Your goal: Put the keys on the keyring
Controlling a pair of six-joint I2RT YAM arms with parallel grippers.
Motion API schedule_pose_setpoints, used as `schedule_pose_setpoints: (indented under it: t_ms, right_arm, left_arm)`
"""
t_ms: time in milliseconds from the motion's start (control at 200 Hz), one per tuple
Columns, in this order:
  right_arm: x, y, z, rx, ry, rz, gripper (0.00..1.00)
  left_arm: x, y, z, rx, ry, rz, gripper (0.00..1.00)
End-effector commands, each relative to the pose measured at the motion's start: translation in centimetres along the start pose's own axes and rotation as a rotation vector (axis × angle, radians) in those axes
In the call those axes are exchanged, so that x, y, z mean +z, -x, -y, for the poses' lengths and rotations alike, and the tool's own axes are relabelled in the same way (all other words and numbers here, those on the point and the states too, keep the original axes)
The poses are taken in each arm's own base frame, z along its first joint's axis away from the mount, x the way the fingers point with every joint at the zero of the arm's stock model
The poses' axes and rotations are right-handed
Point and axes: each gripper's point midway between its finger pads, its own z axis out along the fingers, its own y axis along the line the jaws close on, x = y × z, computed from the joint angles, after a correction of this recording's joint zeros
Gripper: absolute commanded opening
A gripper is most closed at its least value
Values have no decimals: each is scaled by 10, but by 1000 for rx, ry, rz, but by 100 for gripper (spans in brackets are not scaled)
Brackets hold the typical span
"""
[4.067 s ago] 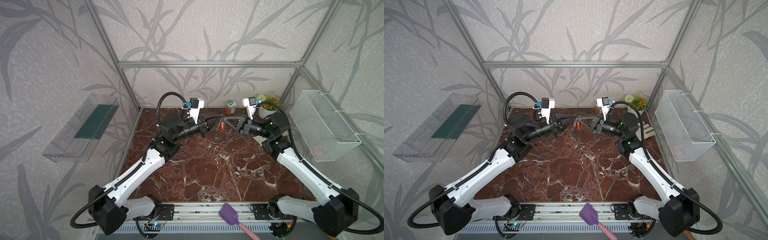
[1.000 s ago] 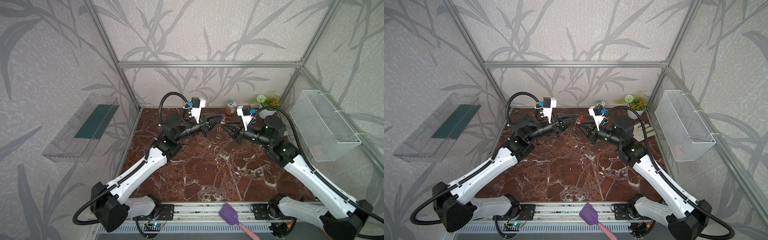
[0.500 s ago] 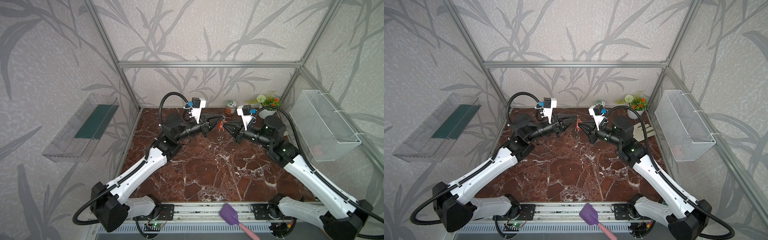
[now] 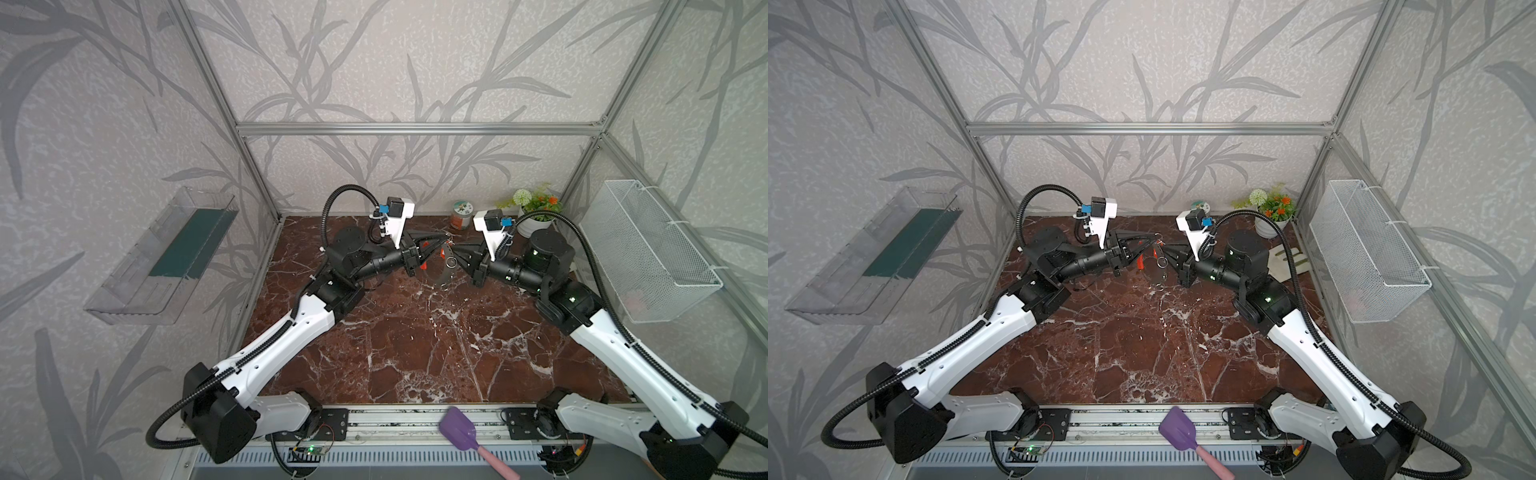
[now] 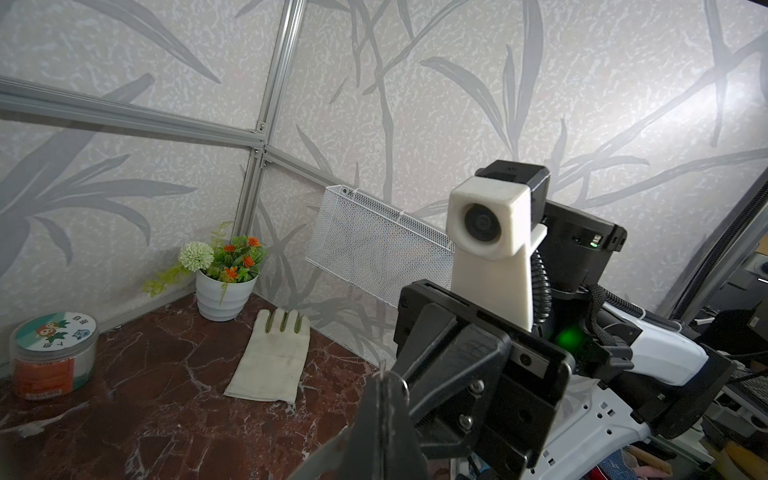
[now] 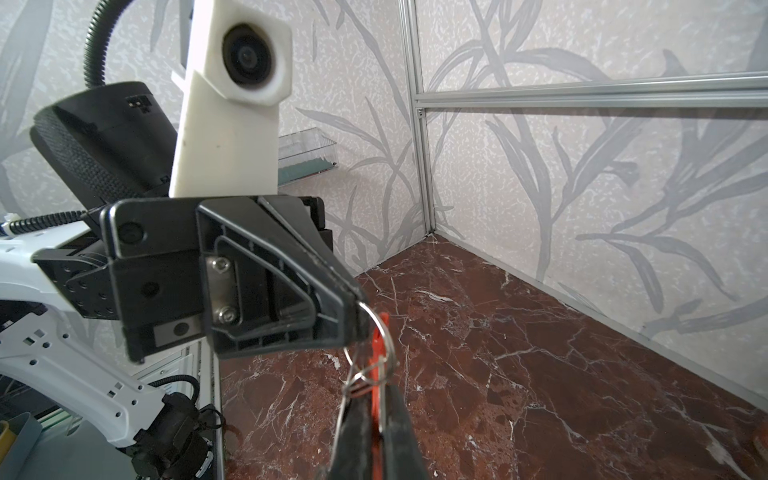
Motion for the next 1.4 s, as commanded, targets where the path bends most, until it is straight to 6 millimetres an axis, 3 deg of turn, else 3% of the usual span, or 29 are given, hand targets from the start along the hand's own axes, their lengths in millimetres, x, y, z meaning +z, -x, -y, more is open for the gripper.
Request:
schedule_pose_setpoints:
  t_ms: [0,285,570,625,750,855,1085,1394]
  right_arm:
    - [-8,20,-10,-46,13,43,0]
    - [-4,-7,-14,-15,58,-61,0]
    - [-2,-12,-14,-5,58,-96,0]
    - [-4,-11,-11,-8,36,-83,12]
    - [-12,-5,-6,-12,-7,-48,14]
    - [-22,1,-1,-2,-38,-10,30]
    - [-40,25,-1,38,-14,119,30]
    - [-22,46,-2,109,66,163,26]
  left_arm:
    - [0,14,12,36,-32,25,0]
    - [-1,25,17,45,-38,60,0]
    - [-1,23,17,31,-45,56,0]
    - [-1,23,16,33,-40,57,0]
    - [-4,23,15,40,-29,61,0]
    - [-5,23,15,41,-24,62,0]
    - [-4,22,14,38,-26,61,0]
    - [-4,22,17,29,-40,60,0]
